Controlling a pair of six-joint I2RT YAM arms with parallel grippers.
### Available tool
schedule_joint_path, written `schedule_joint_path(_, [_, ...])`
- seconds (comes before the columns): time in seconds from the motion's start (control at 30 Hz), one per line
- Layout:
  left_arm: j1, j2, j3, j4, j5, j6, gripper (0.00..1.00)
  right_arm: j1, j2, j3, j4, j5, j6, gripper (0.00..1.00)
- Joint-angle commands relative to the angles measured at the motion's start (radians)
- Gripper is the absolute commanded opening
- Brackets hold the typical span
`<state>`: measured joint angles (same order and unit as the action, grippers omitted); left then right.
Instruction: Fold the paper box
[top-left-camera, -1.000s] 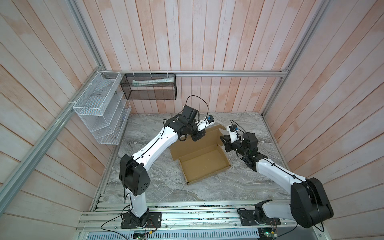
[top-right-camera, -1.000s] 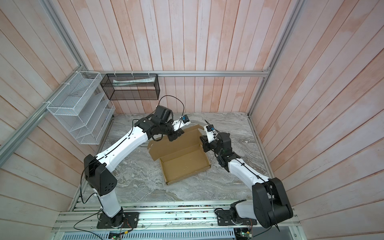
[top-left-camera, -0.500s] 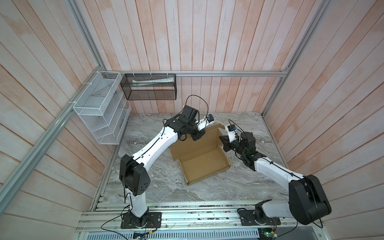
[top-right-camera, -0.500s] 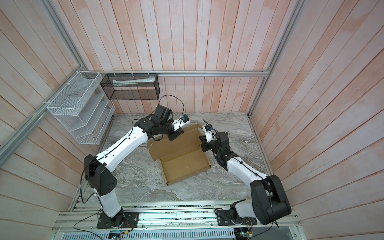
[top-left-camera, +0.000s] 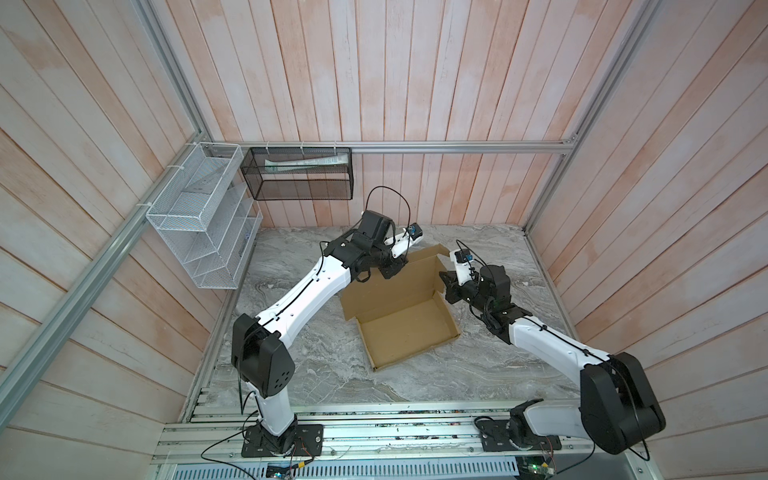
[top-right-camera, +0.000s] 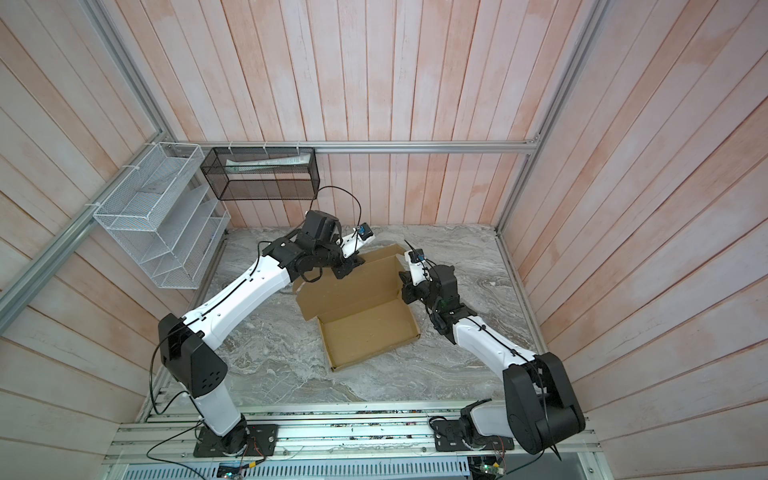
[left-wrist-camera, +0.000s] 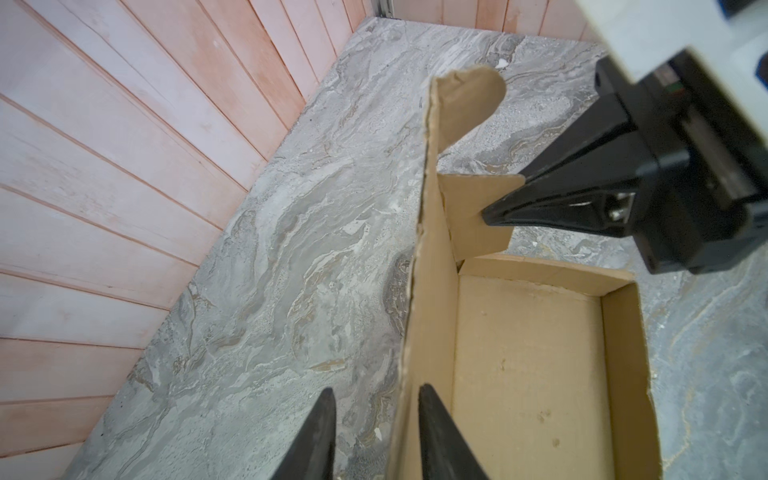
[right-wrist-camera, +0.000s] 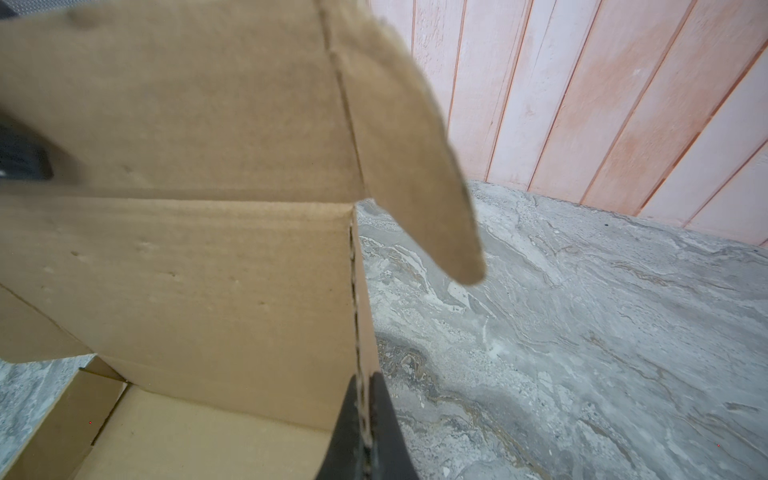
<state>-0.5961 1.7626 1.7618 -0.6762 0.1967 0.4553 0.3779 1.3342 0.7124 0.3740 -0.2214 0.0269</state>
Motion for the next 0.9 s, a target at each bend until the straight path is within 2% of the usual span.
schedule_joint_path(0.0, [0.049, -0.077, -0.041, 0.086, -0.023, -0.105, 0.38, 0.007, -0.029, -0.016, 0.028, 0.031, 0.016, 0.04])
schedule_joint_path(0.2, [0.14, -0.21, -0.177, 0.175, 0.012, -0.257, 0.4, 0.009, -0.036, -0.024, 0.028, 0.041, 0.006, 0.04])
schedule_joint_path(0.4, [0.222, -0.353, -0.316, 0.182, 0.017, -0.407, 0.4, 0.01, -0.036, -0.021, 0.028, 0.043, -0.009, 0.04])
schedule_joint_path(0.6, [0.378, -0.497, -0.48, 0.18, 0.108, -0.56, 0.41, 0.01, -0.03, -0.014, 0.025, 0.033, -0.022, 0.03])
schedule_joint_path(0.77, [0.504, -0.541, -0.599, 0.208, 0.214, -0.618, 0.41, 0.01, -0.032, -0.013, 0.028, 0.03, -0.022, 0.03])
schedule_joint_path(0.87, [0.534, -0.537, -0.636, 0.217, 0.237, -0.629, 0.41, 0.011, -0.03, -0.008, 0.022, 0.028, -0.022, 0.03])
